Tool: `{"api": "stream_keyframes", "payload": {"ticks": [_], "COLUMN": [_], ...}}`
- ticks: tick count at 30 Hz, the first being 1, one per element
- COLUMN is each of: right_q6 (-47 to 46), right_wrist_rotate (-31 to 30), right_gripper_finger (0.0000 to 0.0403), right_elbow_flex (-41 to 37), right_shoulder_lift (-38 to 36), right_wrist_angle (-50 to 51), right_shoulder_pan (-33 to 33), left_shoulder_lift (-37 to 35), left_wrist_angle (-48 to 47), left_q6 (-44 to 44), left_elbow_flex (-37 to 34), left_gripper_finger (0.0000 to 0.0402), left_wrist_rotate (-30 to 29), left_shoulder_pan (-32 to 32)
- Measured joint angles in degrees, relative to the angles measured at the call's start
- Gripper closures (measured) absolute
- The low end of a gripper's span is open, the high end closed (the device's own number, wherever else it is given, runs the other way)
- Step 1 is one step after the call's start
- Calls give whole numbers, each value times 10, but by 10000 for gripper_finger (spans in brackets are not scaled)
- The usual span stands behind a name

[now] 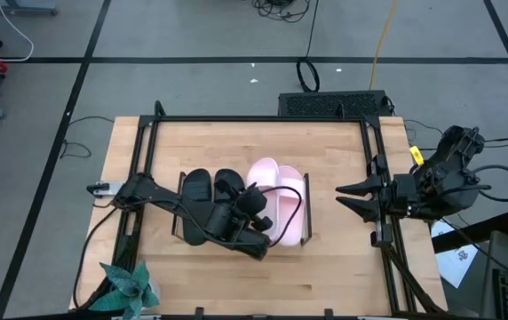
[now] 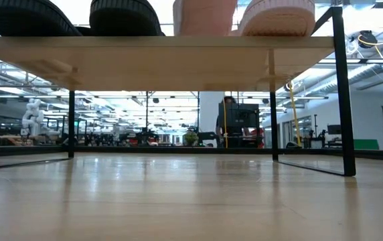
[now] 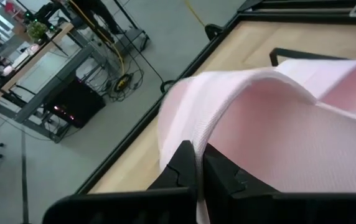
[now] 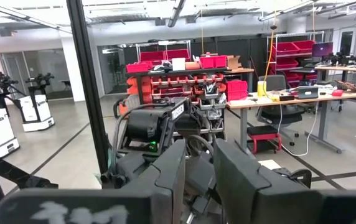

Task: Pick and place slides into the shelf
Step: Put the pink slide on the shelf

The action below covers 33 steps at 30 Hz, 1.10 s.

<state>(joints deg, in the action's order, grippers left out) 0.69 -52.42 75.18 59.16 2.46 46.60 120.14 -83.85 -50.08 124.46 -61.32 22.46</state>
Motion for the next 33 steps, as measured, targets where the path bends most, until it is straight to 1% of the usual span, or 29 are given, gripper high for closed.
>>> {"api": "stream_keyframes", "payload": {"ticks": [14,19,28,33], "right_q6": [0,0,0,0], "right_wrist_rotate": [0,0,0,0], "right_gripper_finger": [328,328,328,328], "right_elbow_flex": [0,0,0,0], "right_shoulder_lift": [0,0,0,0], "right_wrist_angle": [0,0,0,0], "right_shoulder_pan": [0,0,0,0], "left_shoulder_lift": [0,-1,-3,-3], "left_wrist_angle": [0,-9,-59,-61], "left_q6": [-17,-12,-13,-4], "left_elbow_flex": [-46,-47,-47,-47], "left_gripper_finger": [401,401,401,401], "left_wrist_rotate": [30,44,69,71], "left_shoulder_pan": [2,2,2,2]}}
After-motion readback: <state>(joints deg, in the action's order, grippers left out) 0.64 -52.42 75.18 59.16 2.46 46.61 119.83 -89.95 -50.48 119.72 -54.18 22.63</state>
